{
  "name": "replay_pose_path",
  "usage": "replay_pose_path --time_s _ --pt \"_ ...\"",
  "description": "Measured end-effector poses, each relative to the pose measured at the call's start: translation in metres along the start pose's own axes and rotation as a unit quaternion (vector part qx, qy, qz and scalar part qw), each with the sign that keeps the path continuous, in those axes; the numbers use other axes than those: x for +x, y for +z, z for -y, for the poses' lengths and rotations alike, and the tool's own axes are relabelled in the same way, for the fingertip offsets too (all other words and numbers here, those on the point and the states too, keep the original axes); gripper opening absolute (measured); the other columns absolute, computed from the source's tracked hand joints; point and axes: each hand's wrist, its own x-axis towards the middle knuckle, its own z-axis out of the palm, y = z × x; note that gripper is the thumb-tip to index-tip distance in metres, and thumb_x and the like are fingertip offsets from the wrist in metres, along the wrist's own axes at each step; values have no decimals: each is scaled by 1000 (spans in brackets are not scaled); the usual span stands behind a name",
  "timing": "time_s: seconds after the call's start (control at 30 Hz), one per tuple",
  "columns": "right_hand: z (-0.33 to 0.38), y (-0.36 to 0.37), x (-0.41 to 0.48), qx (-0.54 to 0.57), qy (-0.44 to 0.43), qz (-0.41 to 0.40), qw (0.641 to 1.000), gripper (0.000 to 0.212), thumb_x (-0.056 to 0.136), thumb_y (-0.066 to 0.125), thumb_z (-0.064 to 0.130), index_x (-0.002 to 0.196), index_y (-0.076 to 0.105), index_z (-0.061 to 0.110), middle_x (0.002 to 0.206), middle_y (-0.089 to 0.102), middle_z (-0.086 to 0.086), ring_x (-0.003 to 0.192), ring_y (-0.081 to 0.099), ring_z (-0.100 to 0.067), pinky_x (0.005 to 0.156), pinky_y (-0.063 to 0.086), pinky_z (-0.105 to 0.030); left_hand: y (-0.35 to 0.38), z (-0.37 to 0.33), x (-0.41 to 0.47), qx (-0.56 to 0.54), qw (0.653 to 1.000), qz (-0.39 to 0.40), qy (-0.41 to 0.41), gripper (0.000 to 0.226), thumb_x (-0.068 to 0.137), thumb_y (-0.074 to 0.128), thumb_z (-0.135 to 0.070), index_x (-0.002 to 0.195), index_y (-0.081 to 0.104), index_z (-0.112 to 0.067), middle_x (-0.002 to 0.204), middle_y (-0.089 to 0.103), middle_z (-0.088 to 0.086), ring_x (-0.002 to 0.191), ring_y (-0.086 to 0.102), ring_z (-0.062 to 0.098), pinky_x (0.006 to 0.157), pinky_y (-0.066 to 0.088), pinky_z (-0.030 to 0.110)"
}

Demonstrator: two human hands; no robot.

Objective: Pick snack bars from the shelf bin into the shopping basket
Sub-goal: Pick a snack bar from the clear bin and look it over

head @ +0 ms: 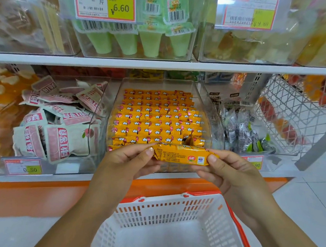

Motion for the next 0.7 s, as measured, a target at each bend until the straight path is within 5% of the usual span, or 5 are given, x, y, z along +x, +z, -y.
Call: replay_pose_path --time_s 0.2,0.3,0.4,0.5,0.7 --pt "2 -2 -2 12 20 25 999 33 77 60 0 108 71 4 97 72 -26 91 73 -35 67 59 -25 -4 -3 0 18 1000 4 22 26 90 60 -2 106 72 -19 92 78 5 89 75 18 79 59 25" --pt "-1 1 -1 -49 -12 26 998 35 58 90 29 88 77 15 95 74 -19 89 73 -35 67 60 -27 -1 -2 -1 52 997 -40 32 10 87 66 -14 89 75 -18 84 77 0 81 75 15 80 57 30" --pt "-5 -2 0 -124 -46 -4 991 53 45 91 57 80 75 22 102 75 -13 96 72 -32 83 58 -36 5 -1 -3 48 997 -43 32 17 92 63 -16 75 66 -16 82 76 -8 81 75 11 73 52 17" --pt "-6 -4 2 -136 -65 -15 988 55 44 89 62 78 73 23 102 75 -12 97 72 -30 92 54 -40 12 -2 -8 40 998 -30 31 21 95 58 -14 75 57 -11 70 71 -12 80 75 11 61 48 8" --pt "-9 -4 1 -131 -62 -17 989 52 47 86 66 72 69 24 99 75 -11 92 73 -28 85 59 -33 16 -4 -9 13 998 -37 49 4 95 58 -10 91 58 -10 81 76 0 76 75 17 64 53 17"
